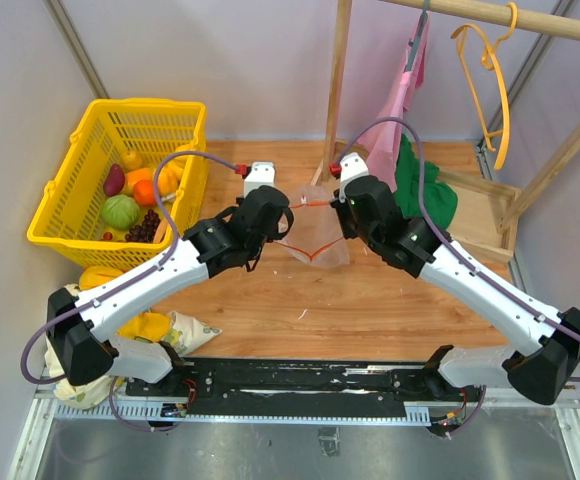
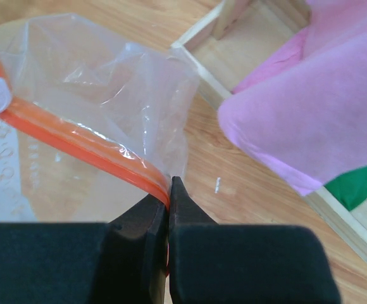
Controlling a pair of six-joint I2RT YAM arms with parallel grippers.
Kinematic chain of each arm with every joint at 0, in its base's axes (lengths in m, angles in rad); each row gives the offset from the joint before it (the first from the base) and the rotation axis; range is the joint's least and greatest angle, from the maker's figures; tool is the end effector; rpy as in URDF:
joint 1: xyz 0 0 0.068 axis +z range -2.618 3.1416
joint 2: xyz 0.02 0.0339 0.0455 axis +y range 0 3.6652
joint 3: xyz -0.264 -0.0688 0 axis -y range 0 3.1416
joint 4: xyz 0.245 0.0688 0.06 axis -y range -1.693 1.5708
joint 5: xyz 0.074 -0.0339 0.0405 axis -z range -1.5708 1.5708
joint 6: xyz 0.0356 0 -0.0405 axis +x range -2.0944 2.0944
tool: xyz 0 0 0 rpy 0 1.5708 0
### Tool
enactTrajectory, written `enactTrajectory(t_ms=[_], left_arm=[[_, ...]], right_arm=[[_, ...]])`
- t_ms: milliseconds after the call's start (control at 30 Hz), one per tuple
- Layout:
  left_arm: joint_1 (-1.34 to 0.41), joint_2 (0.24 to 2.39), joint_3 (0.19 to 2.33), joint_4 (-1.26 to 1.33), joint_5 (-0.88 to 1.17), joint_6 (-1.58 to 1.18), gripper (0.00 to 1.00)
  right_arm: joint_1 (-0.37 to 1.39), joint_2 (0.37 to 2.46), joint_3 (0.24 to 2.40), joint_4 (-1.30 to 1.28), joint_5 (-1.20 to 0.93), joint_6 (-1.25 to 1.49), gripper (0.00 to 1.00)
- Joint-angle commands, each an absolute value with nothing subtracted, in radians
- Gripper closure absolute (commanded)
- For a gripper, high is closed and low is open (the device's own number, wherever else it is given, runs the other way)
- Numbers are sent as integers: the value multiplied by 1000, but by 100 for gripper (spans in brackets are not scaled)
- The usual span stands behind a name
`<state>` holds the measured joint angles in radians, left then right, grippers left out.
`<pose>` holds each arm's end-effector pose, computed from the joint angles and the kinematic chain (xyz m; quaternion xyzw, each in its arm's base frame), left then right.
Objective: Place the food in the zip-top bag and seal the zipper
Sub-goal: Open the zipper of the food storage bag.
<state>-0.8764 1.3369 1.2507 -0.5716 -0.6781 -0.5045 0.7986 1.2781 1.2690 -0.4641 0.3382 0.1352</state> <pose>0.2018 -0.2075 0.3468 0.0124 0.8590 -0.0346 0.5106 0.2074 0.1960 0.3750 -0.1909 0.8237 0.1032 0.5238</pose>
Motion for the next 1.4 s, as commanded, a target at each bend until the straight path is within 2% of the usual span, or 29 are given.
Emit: enactTrajectory(t_ms=[0, 67, 233, 433, 733, 1000, 1067, 1133, 1367], left_arm=[[-865, 1314, 1238, -518, -575, -463, 100], [-865, 1304, 1212, -465, -512, -461, 100], [-865, 1306, 1182, -407, -447, -471, 99], [-865, 1294, 1158, -352, -403, -501, 90], [-864, 1241, 1124, -298, -391, -518, 60], [-864, 1194, 1120, -285, -388, -508, 38], [-856, 1166, 1141, -318, -426, -487, 29], [-840, 1158, 1171, -365, -474, -469, 24], [-688, 1144, 1284, -543, -598, -386, 14]], right_arm=[[785, 1225, 1191, -367, 521, 123, 99], [785, 1217, 1164, -327, 522, 119, 99], [785, 1224, 1147, -278, 362, 114, 99], [792, 1258, 1146, -260, 265, 104, 99], [837, 1300, 1179, -284, 314, 49, 99], [869, 1328, 1207, -306, 380, 27, 99], [878, 1335, 1217, -314, 401, 18, 99], [883, 1337, 1221, -319, 409, 14, 99], [891, 1346, 1224, -328, 413, 9, 99]])
